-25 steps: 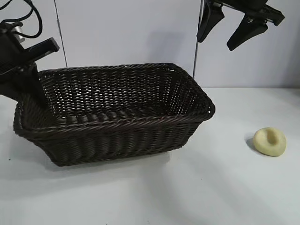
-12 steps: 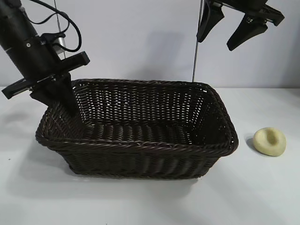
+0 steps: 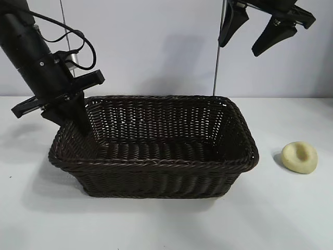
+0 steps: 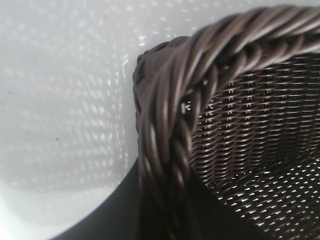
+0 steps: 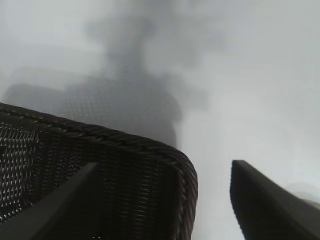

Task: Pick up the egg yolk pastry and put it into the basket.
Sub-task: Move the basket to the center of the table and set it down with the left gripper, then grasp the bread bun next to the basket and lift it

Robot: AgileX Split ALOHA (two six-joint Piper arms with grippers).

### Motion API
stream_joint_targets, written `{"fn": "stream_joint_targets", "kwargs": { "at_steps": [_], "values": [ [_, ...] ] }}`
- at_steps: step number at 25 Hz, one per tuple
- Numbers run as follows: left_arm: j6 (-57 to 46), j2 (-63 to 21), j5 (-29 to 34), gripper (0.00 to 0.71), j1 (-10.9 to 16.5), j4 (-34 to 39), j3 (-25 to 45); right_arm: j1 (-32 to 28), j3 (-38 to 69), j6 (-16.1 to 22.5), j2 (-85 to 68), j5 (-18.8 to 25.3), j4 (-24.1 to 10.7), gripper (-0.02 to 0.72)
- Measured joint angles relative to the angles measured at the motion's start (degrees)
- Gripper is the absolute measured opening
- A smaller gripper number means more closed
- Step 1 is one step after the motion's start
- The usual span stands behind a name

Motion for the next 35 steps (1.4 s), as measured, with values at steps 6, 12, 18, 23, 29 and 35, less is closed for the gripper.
{"fn": "stream_joint_targets", "kwargs": {
  "at_steps": [6,12,18,23,29,35],
  "values": [
    [0.00,0.00,0.00,0.520,0.00,0.62,-0.07,0.00,0.00,0.10,0.00,0.00,0.00,0.519],
    [0.00,-3.69,1.57,0.554,0.00,2.48,-0.07,0.00,0.00,0.11,0.00,0.00,0.00,0.519],
    [0.00,-11.32,3.64,0.556,0.00,4.37,-0.07,0.00,0.00,0.11,0.00,0.00,0.00,0.519],
    [-0.58,-18.04,4.30,0.557,0.00,4.27,-0.07,0.00,0.00,0.11,0.00,0.00,0.00,0.519],
    [-2.14,-19.84,3.35,0.558,0.00,0.01,-0.07,0.00,0.00,0.11,0.00,0.00,0.00,0.519],
    [-2.86,-19.78,0.14,0.558,0.00,-2.05,-0.07,0.00,0.00,0.11,0.00,0.00,0.00,0.519]
  ]
}}
